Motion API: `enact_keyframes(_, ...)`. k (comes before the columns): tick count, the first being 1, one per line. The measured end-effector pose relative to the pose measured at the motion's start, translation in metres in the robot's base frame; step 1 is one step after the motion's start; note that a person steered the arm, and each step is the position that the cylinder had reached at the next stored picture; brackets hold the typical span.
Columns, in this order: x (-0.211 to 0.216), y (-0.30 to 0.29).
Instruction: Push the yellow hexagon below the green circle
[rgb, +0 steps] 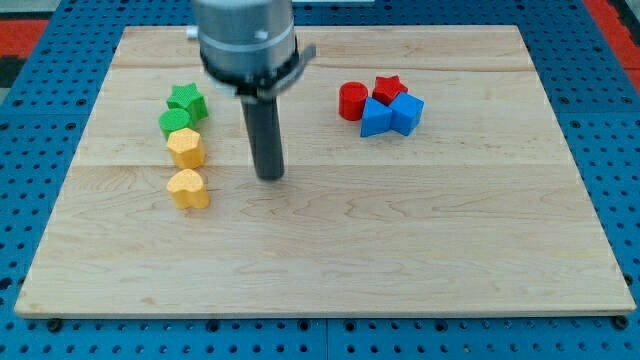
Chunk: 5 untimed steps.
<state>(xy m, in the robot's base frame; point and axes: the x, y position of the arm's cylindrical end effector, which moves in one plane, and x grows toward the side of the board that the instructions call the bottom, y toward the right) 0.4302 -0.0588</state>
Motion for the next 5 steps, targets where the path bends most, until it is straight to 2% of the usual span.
enact_keyframes(1,-0.040,-0.020)
enact_keyframes(3,-0.012,-0.068)
enact_keyframes(5,0.011,-0.086)
